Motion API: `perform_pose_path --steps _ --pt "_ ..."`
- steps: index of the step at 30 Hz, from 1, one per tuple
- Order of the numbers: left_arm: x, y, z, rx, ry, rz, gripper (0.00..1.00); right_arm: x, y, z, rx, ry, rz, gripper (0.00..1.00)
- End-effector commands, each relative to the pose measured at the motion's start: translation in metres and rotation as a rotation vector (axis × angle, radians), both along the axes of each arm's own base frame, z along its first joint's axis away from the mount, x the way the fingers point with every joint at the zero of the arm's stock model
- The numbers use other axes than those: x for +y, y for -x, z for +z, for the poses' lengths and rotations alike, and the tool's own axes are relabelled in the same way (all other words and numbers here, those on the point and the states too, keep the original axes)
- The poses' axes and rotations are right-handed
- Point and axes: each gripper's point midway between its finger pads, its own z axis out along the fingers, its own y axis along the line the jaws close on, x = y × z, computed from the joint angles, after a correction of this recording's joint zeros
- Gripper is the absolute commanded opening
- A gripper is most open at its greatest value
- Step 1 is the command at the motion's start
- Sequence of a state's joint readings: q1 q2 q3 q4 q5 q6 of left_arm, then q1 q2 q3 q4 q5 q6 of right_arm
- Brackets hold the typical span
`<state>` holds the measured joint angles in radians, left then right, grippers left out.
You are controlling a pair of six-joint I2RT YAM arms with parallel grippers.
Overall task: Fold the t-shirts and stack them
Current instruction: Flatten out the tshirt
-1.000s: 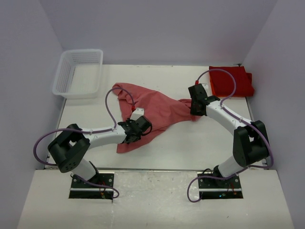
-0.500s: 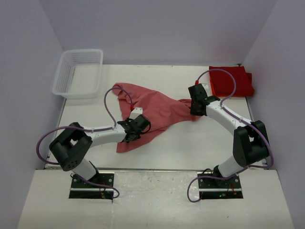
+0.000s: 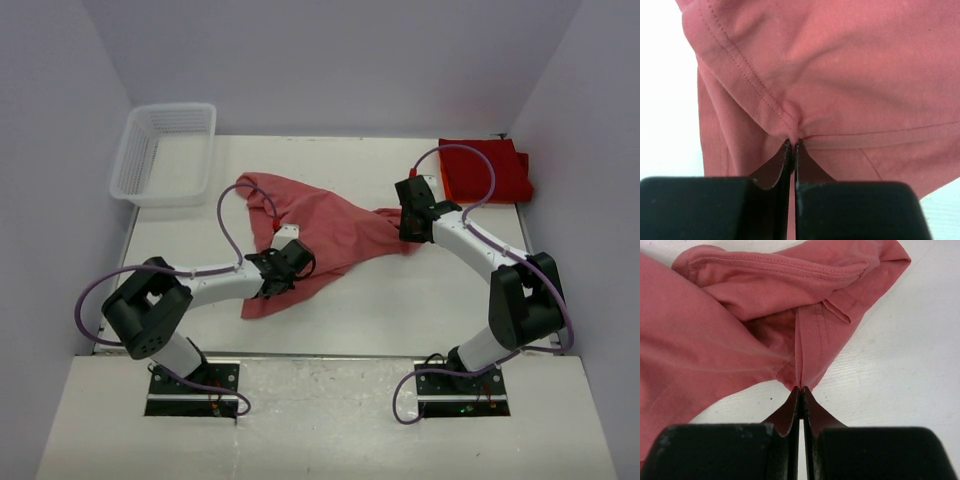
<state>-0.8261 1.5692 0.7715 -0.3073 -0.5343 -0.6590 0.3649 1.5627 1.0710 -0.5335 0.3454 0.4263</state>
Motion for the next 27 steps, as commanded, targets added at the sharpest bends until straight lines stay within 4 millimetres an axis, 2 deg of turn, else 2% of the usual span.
perform_pose_path --steps 1,2,3,4,6,7,9,10,11,12,13,14,15,16,17,18,19,20,21,22,23,24,25,26,27 --pt "0.006 -0.004 0.028 -0.055 -0.030 0.015 0.00 -0.001 -0.007 0.012 -0.051 -0.007 -0.008 0.00" --pt "0.001 -0.007 0.044 -0.094 -0.028 0.016 0.00 -0.002 -0.009 0.018 -0.062 -0.005 -0.008 0.00" --pt "0.003 -0.003 0.053 -0.099 -0.048 0.015 0.00 -0.002 -0.009 0.022 -0.069 -0.005 -0.007 0.00" --pt "-0.004 -0.009 0.081 -0.153 -0.006 0.021 0.00 -0.003 -0.010 0.030 -0.086 0.000 -0.010 0.00" --pt "-0.005 -0.008 0.115 -0.212 -0.001 0.021 0.00 -0.004 -0.014 0.050 -0.117 0.002 -0.011 0.00" --pt "-0.013 -0.014 0.154 -0.278 0.057 0.013 0.00 -0.006 -0.015 0.065 -0.152 0.000 -0.012 0.00" --pt "-0.011 -0.018 0.198 -0.359 0.081 0.010 0.00 -0.007 -0.019 0.097 -0.207 0.000 0.000 0.00" --pt "-0.013 -0.023 0.243 -0.435 0.148 0.019 0.00 -0.008 -0.020 0.111 -0.232 0.001 0.004 0.00" --pt "-0.008 -0.025 0.265 -0.482 0.130 0.008 0.00 -0.010 -0.021 0.143 -0.292 -0.005 0.000 0.00" --pt "-0.004 -0.027 0.287 -0.522 0.135 0.010 0.00 -0.011 -0.022 0.160 -0.323 0.003 0.014 0.00" --pt "-0.001 -0.029 0.329 -0.591 0.184 0.028 0.00 -0.012 -0.022 0.177 -0.353 0.000 0.021 0.00" --pt "0.007 -0.030 0.349 -0.631 0.144 0.021 0.00 -0.011 -0.021 0.212 -0.423 -0.019 0.036 0.00" --pt "0.011 -0.030 0.370 -0.674 0.148 0.026 0.00 -0.012 -0.020 0.232 -0.458 -0.011 0.057 0.00" --pt "0.018 -0.028 0.406 -0.734 0.189 0.045 0.00 -0.012 -0.018 0.248 -0.484 -0.014 0.069 0.00" --pt "0.029 -0.026 0.423 -0.768 0.169 0.059 0.00 -0.013 -0.012 0.284 -0.552 -0.033 0.081 0.00" --pt "0.036 -0.023 0.441 -0.801 0.182 0.075 0.00 -0.015 -0.008 0.303 -0.588 -0.028 0.100 0.00" --pt "0.049 -0.015 0.471 -0.854 0.206 0.083 0.00 -0.016 -0.003 0.319 -0.616 -0.032 0.115 0.00" --pt "0.056 -0.012 0.486 -0.885 0.222 0.091 0.00 -0.017 0.009 0.352 -0.677 -0.044 0.141 0.00" --pt "0.063 -0.007 0.501 -0.912 0.237 0.097 0.00 -0.019 0.016 0.371 -0.713 -0.052 0.147 0.00" --pt "0.078 0.002 0.525 -0.957 0.255 0.102 0.00 -0.019 0.023 0.384 -0.736 -0.059 0.162 0.00" --pt "0.083 0.007 0.536 -0.976 0.265 0.099 0.00 -0.022 0.039 0.414 -0.796 -0.076 0.180 0.00" --pt "0.097 0.017 0.558 -1.018 0.302 0.111 0.00 -0.020 0.050 0.429 -0.830 -0.090 0.218 0.00" --pt "0.105 0.023 0.570 -1.042 0.300 0.100 0.00 -0.022 0.066 0.451 -0.884 -0.109 0.242 0.00" --pt "0.107 0.029 0.580 -1.063 0.321 0.069 0.00 -0.020 0.075 0.461 -0.911 -0.121 0.269 0.00" --pt "0.121 0.042 0.599 -1.108 0.378 0.063 0.00 -0.020 0.091 0.473 -0.952 -0.143 0.300 0.00"
